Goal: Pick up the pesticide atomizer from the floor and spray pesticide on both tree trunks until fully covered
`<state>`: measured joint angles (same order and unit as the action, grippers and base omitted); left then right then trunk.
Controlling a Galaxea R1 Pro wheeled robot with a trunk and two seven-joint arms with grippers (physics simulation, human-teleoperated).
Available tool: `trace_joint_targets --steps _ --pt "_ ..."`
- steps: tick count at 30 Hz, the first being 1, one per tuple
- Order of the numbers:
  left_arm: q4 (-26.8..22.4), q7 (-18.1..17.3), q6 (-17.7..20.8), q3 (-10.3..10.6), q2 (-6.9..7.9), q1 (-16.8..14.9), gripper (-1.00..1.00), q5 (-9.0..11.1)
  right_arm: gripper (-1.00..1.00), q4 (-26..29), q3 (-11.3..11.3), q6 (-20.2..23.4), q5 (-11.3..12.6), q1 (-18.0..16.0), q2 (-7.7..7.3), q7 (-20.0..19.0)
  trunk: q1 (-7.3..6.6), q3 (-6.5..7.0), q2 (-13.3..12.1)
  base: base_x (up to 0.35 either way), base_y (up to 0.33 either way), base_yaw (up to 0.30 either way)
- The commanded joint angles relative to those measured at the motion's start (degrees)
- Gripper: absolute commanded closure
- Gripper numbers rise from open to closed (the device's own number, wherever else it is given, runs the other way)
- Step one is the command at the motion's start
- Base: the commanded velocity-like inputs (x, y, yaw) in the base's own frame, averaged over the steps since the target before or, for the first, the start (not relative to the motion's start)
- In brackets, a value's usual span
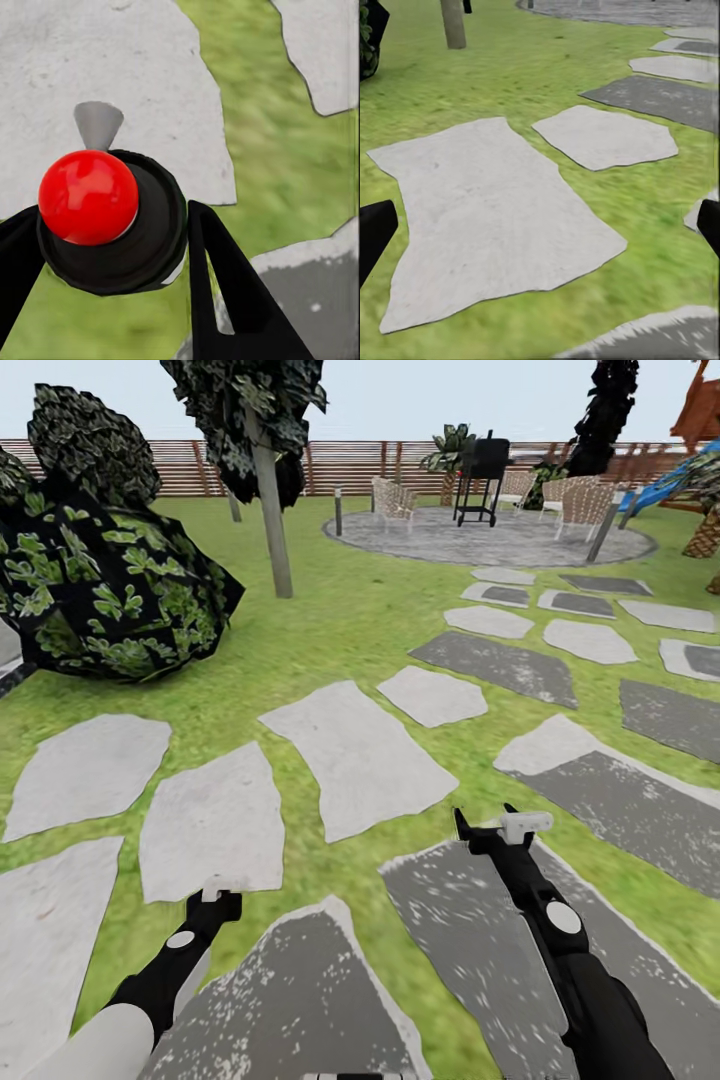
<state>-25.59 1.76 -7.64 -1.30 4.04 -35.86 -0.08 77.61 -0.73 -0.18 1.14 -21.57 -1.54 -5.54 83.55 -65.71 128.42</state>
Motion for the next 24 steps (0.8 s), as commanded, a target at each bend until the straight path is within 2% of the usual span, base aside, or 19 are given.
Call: trace_joint_targets --steps 1,6,9,18,24 --pt "0.0 0.0 0.0 0.0 0.0 0.0 1.0 0.0 -1.0 0.0 -0.8 0.0 0.0 0.0 0.02 0.0 -0.23 0.19 -0.4 0.0 0.0 -0.288" --pt "0.0 0.0 0.0 -0.1 0.08 0.0 1.0 -0.1 -1.0 0.0 -4.7 0.0 0.0 0.0 0.05 0.0 -1.32 1.08 -2.4 0.0 0.0 -0.29" --pt "0.0 0.0 -0.1 0.0 0.08 0.0 1.0 -0.2 -1.0 0.0 -6.1 0.0 0.0 0.0 0.05 -0.1 -1.98 1.62 -3.6 0.0 0.0 -0.292" --pt "0.0 0.0 -0.1 0.2 0.09 0.0 1.0 -0.4 -1.0 0.0 -6.6 0.0 0.0 0.0 -0.01 -0.1 -3.96 3.24 -7.2 0.0 0.0 -0.292" --pt "0.0 0.0 -0.5 0.2 -0.1 0.0 1.0 -0.5 -1.0 0.0 -6.7 0.0 0.0 0.0 0.0 -0.1 -3.96 3.24 -7.2 0.0 0.0 -0.293"
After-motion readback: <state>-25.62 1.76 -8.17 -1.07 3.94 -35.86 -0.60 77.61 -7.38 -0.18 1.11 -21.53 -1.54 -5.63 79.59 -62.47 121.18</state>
